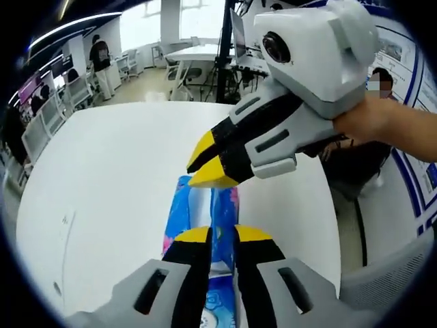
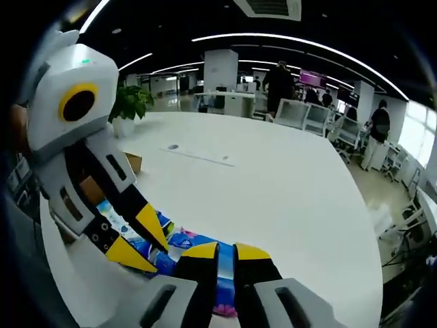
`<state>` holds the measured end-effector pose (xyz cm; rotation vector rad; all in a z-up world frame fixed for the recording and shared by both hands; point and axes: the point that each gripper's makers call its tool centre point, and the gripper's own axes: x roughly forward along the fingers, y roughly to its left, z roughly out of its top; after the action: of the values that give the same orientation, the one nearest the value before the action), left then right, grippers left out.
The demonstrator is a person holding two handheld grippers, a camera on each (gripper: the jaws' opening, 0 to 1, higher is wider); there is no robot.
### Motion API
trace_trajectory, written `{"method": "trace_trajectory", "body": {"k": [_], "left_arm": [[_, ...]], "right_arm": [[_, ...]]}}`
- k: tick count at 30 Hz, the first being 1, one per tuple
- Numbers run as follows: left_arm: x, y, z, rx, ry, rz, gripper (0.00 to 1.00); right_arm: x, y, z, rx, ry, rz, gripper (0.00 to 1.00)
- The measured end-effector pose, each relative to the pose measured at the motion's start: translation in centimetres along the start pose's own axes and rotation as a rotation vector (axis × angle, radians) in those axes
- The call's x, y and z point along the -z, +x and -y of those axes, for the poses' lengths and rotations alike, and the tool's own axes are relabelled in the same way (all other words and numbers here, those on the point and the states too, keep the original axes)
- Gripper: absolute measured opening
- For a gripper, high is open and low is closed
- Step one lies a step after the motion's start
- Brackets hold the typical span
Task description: Operate the shoe box by opening the lid, removing the specified soft item, and placing it in the target area until the item is outside and the box remains undamaged.
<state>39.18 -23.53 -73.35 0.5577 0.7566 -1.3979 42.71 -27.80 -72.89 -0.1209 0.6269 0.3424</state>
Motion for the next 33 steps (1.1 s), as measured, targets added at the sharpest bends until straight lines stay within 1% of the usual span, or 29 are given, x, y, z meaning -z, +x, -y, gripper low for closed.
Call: {"method": "trace_trajectory", "body": {"k": [2, 4, 6, 7, 9, 10, 13, 15, 20, 23, 24, 25, 26, 28, 31, 33], "left_arm": [[0.0, -1.0, -0.1, -0.013, -0.025, 0.027, 0.14], [0.2, -2.2, 0.0, -0.025, -0.048, 0.044, 0.15], [0.6, -3.2, 0.0, -0.037, -0.060, 0.056, 0.18], [0.7, -3.3, 0.0, -0.039, -0.062, 0.059, 0.20], [1.4, -4.5, 0.2, -0.041, -0.075, 0.071, 0.25], [1.7, -5.1, 0.2, -0.054, -0.091, 0.085, 0.26], [2.4, -6.6, 0.1, -0.079, -0.107, 0.108, 0.28], [2.9, -7.5, 0.1, -0.092, -0.118, 0.122, 0.29], [4.2, -10.3, 0.3, -0.129, -0.115, 0.130, 0.36], [4.9, -12.0, 0.2, -0.157, -0.135, 0.152, 0.37], [5.4, -12.9, -0.5, -0.208, -0.175, 0.159, 0.38], [5.8, -13.4, -0.7, -0.227, -0.169, 0.148, 0.39], [6.0, -13.9, -0.7, -0.233, -0.163, 0.155, 0.41], [6.7, -15.1, -0.6, -0.241, -0.185, 0.161, 0.43], [7.9, -16.6, -0.6, -0.259, -0.195, 0.161, 0.44], [8.6, -17.8, -0.6, -0.277, -0.207, 0.174, 0.46]], "right_arm": [[-0.1, -0.3, -0.4, -0.004, -0.001, 0.001, 0.08], [-0.4, -0.8, -1.1, -0.007, -0.015, 0.001, 0.11], [-0.7, -1.4, -1.7, -0.009, -0.031, 0.003, 0.14], [-0.7, -1.5, -1.8, -0.009, -0.033, 0.002, 0.16], [-1.0, -2.1, -2.6, -0.015, -0.048, 0.000, 0.19], [-1.2, -2.4, -2.9, -0.015, -0.053, 0.004, 0.20], [-1.7, -3.2, -3.7, -0.020, -0.062, 0.016, 0.20], [-2.1, -3.7, -4.4, -0.024, -0.067, 0.023, 0.22], [-2.8, -4.7, -6.5, -0.045, -0.080, 0.030, 0.26], [-3.2, -5.2, -7.7, -0.061, -0.085, 0.032, 0.29], [-3.3, -5.3, -8.2, -0.064, -0.090, 0.034, 0.30], [-3.5, -5.4, -8.5, -0.068, -0.096, 0.037, 0.31], [-3.7, -5.6, -9.1, -0.073, -0.098, 0.041, 0.32], [-4.0, -5.8, -9.9, -0.082, -0.102, 0.047, 0.33], [-4.2, -6.1, -11.1, -0.094, -0.118, 0.048, 0.35], [-4.3, -6.2, -11.9, -0.106, -0.125, 0.045, 0.37]]}}
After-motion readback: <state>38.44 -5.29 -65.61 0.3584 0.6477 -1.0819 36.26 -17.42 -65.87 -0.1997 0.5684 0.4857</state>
